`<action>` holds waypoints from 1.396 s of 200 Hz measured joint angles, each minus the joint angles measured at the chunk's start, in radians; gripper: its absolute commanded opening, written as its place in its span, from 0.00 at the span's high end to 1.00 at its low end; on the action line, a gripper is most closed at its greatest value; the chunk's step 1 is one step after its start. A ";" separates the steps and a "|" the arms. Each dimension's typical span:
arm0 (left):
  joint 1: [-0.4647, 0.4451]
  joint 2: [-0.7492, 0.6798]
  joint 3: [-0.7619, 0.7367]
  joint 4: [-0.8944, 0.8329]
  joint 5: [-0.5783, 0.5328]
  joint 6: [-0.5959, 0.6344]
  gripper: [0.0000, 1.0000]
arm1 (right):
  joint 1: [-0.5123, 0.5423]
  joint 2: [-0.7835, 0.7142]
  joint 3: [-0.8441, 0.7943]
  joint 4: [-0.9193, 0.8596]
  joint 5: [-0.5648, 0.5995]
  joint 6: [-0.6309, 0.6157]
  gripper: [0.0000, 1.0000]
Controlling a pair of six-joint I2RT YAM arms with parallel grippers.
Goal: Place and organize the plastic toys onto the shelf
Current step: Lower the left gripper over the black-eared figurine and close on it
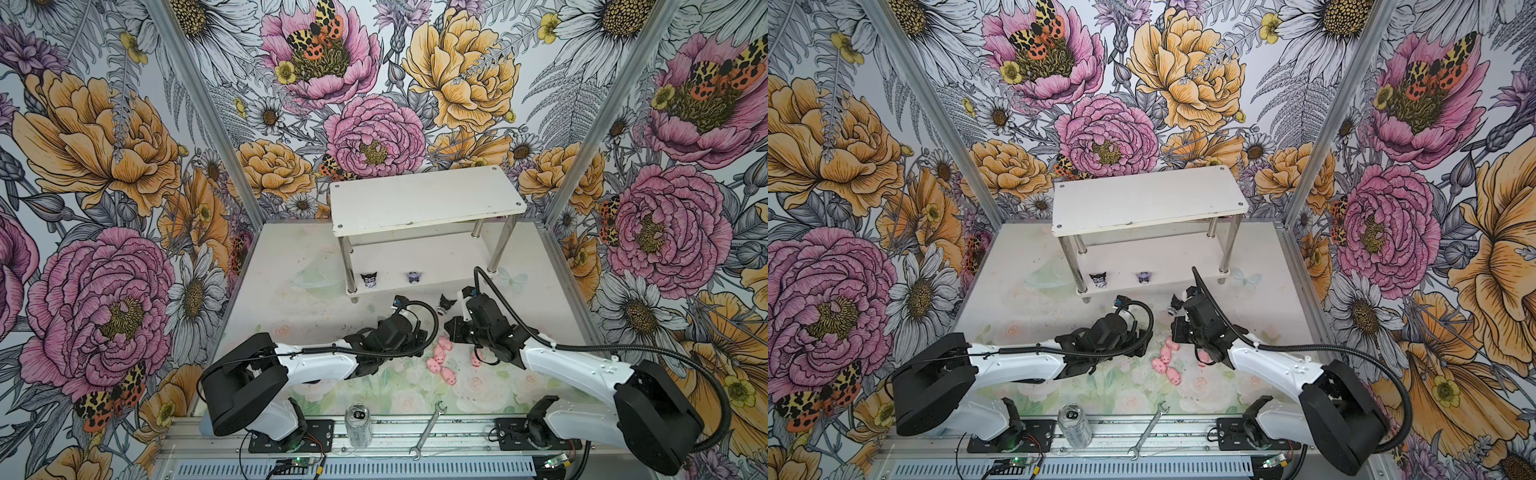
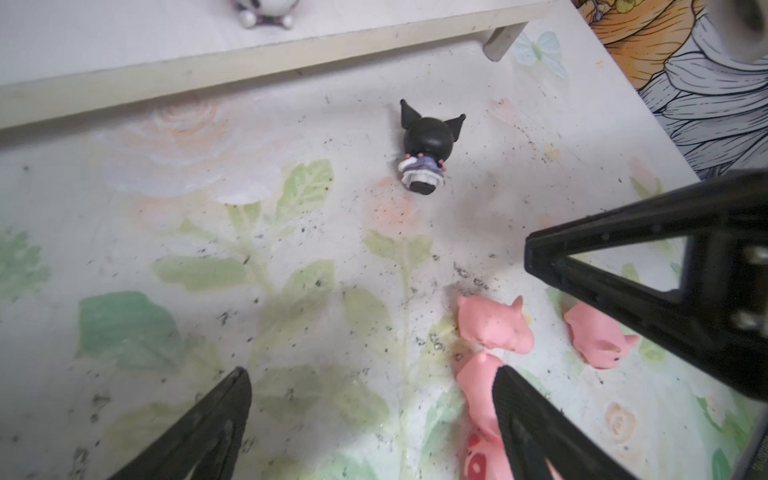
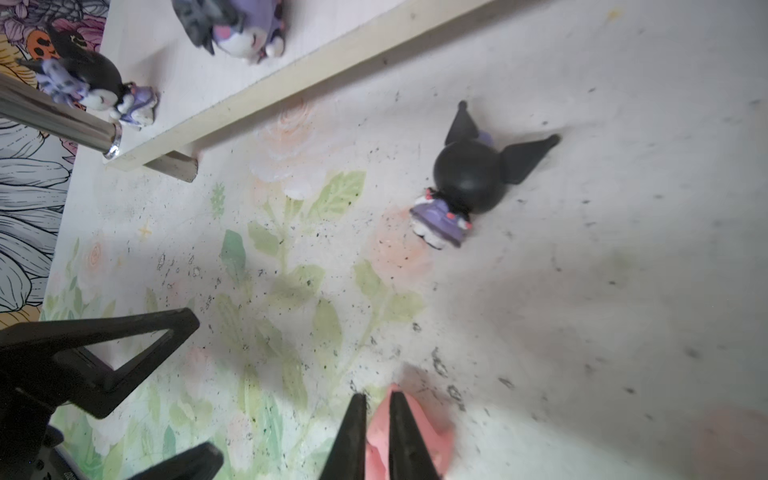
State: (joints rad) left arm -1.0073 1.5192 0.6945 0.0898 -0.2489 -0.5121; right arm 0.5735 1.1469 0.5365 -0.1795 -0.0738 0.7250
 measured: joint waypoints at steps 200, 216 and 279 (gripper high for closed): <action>-0.005 0.638 0.692 -0.193 -0.043 0.191 0.49 | -0.343 -0.296 0.038 -0.341 0.025 -0.197 0.64; -0.002 0.638 0.697 -0.200 -0.043 0.192 0.45 | -0.346 -0.300 0.038 -0.343 0.024 -0.203 0.64; -0.002 0.639 0.715 -0.235 -0.051 0.210 0.34 | -0.359 -0.313 0.038 -0.344 0.021 -0.203 0.64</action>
State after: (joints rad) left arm -1.0096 2.1582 1.4090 -0.1448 -0.3004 -0.3019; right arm 0.2142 0.8341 0.5747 -0.5236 -0.0532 0.5217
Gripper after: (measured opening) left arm 0.655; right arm 0.358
